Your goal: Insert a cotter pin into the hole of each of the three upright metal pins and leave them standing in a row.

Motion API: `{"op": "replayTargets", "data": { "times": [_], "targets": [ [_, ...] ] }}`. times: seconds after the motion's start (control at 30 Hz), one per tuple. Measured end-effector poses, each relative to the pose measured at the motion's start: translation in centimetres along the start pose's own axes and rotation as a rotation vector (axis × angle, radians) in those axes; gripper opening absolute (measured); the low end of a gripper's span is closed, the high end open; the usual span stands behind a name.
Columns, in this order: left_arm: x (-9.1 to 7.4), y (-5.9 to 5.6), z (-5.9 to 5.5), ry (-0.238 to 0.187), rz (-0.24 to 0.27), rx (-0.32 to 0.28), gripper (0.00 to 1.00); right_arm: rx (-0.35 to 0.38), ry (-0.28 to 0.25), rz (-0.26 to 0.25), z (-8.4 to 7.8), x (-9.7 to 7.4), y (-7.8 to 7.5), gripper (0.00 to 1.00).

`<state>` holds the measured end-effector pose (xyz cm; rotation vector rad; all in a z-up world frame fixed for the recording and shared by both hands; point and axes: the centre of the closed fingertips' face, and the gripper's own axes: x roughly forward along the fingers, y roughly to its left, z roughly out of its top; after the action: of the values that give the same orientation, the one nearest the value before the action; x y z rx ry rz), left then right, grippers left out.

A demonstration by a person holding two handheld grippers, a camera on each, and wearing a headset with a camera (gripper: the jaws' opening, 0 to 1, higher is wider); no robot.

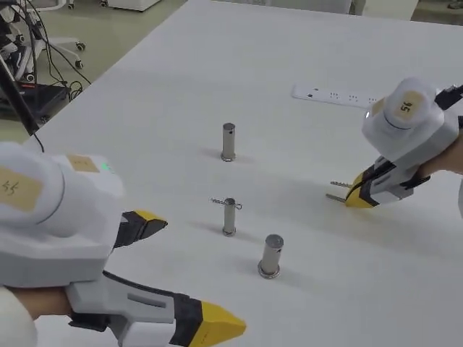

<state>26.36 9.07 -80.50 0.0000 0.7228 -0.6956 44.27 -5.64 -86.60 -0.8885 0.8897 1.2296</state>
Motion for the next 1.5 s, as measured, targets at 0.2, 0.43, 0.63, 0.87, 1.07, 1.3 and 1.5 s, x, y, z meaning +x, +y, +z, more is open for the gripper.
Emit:
{"op": "replayTargets", "data": {
  "times": [0.2, 0.43, 0.63, 0.87, 1.07, 1.3, 1.5],
  "targets": [
    [-0.1, 0.0, 0.1, -0.001, 0.002, 0.004, 0.98, -0.010, 0.003, -0.007, 0.0, -0.4, 0.3, 0.03],
    [-0.1, -0.5, 0.0, 0.003, -0.012, 0.009, 0.98, -0.046, -0.015, -0.016, 0.7, -1.8, 1.4, 0.02],
    [0.0, -0.8, 0.0, 0.000, -0.017, 0.012, 0.97, -0.063, -0.022, -0.029, 0.5, -2.7, 2.2, 0.02],
    [0.1, -1.1, 0.2, -0.007, -0.025, 0.028, 0.98, -0.053, -0.034, -0.036, 0.0, -3.6, 3.0, 0.02],
    [0.1, -1.2, 0.3, -0.005, -0.029, 0.029, 0.98, -0.063, -0.046, -0.049, 0.2, -4.5, 3.8, 0.02],
    [0.1, -1.4, 0.5, -0.010, -0.033, 0.036, 0.97, -0.080, -0.036, -0.055, 0.1, -5.2, 4.8, 0.02],
    [0.1, -1.7, 0.5, -0.009, -0.041, 0.036, 0.97, -0.105, -0.054, -0.063, 0.7, -6.1, 5.8, 0.02]
  ]
}}
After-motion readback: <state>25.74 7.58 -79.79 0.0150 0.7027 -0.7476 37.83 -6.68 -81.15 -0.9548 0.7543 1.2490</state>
